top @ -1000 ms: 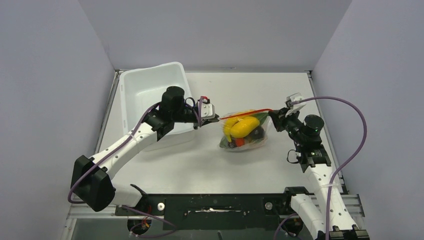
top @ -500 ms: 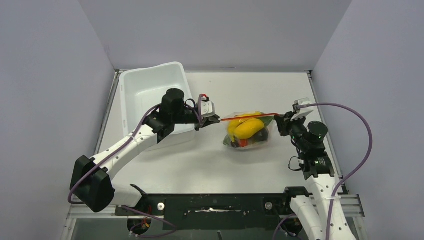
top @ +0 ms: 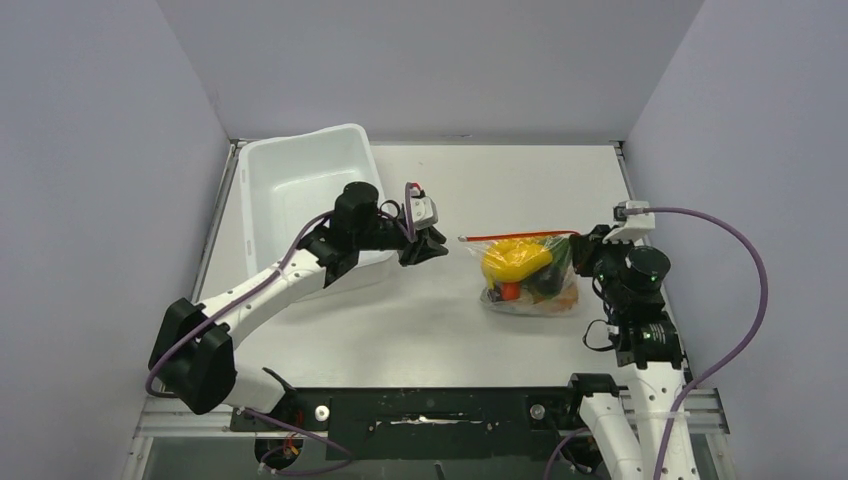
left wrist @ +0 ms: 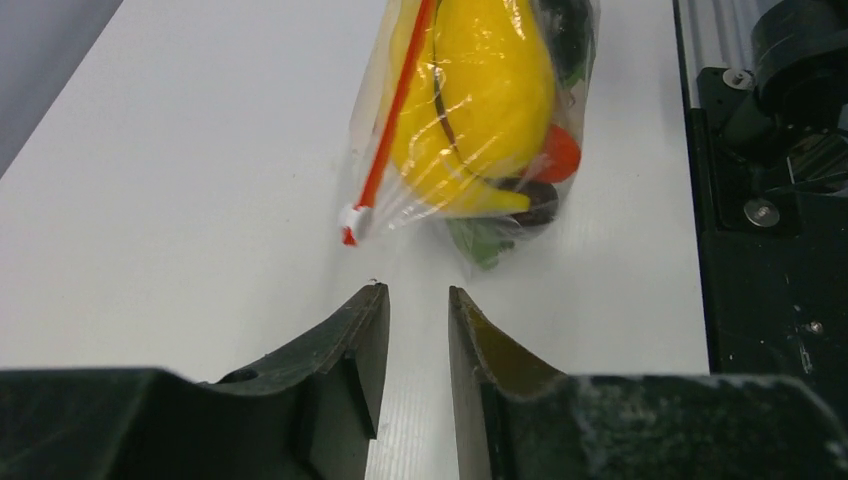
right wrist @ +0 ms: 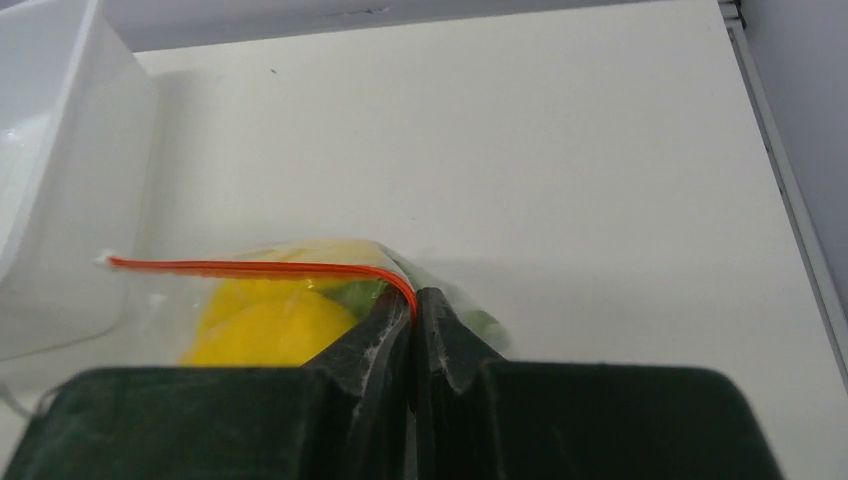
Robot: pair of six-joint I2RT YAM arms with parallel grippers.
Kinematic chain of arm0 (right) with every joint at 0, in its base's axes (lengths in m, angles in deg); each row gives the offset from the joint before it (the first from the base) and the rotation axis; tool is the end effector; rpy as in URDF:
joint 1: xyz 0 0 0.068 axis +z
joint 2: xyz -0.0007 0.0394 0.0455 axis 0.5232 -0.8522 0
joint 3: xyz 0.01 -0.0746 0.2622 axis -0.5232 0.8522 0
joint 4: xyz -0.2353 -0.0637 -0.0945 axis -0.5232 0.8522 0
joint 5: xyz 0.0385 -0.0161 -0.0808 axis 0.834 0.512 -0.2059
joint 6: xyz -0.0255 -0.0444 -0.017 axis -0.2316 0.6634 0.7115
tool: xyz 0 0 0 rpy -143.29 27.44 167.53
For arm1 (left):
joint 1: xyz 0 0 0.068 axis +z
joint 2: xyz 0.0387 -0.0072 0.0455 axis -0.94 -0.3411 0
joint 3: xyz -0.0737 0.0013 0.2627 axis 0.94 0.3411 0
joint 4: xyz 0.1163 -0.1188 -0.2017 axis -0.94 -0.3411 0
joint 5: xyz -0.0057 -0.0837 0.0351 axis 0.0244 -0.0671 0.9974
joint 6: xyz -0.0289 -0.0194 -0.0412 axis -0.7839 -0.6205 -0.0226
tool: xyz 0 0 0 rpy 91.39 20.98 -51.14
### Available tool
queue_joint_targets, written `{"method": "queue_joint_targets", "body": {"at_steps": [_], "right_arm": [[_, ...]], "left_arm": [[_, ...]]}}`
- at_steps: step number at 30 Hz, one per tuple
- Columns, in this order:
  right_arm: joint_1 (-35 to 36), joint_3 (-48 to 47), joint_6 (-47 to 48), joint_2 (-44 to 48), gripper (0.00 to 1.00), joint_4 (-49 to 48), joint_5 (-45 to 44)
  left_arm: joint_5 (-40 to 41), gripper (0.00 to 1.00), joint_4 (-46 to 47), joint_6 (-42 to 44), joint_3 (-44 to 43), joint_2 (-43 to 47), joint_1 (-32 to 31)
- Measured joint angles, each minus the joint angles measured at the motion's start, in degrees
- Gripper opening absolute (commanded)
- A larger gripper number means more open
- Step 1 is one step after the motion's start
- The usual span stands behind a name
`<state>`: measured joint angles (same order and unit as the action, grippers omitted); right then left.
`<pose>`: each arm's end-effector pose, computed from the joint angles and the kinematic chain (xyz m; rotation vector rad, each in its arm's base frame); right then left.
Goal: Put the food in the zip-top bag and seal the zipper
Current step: Zip the zipper food storage bag at the center of the board, then place the zipper food storage bag at the center of the board.
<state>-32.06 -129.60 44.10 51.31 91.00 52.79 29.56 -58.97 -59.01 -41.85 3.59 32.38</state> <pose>0.1355 0.0047 0.3291 0.1057 1.7845 0.3148 0.2410 -0.2162 0.3099 1.2643 1.4311 -0.9674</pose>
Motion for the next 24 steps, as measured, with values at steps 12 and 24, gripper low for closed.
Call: {"method": "queue_joint_targets", "body": {"at_steps": [12, 24], "right_arm": [[-1.0, -1.4, -3.1, -18.9, 0.11, -6.1, -8.6], [-1.0, -9.1, -4.7, -27.4, 0.99, -7.5, -11.7]], "left_arm": [[14.3, 0.71, -0.6, -4.1, 1.7, 3.5, 0.5], [40.1, 0.73, -0.4, -13.4, 4.7, 11.2, 1.0]]}}
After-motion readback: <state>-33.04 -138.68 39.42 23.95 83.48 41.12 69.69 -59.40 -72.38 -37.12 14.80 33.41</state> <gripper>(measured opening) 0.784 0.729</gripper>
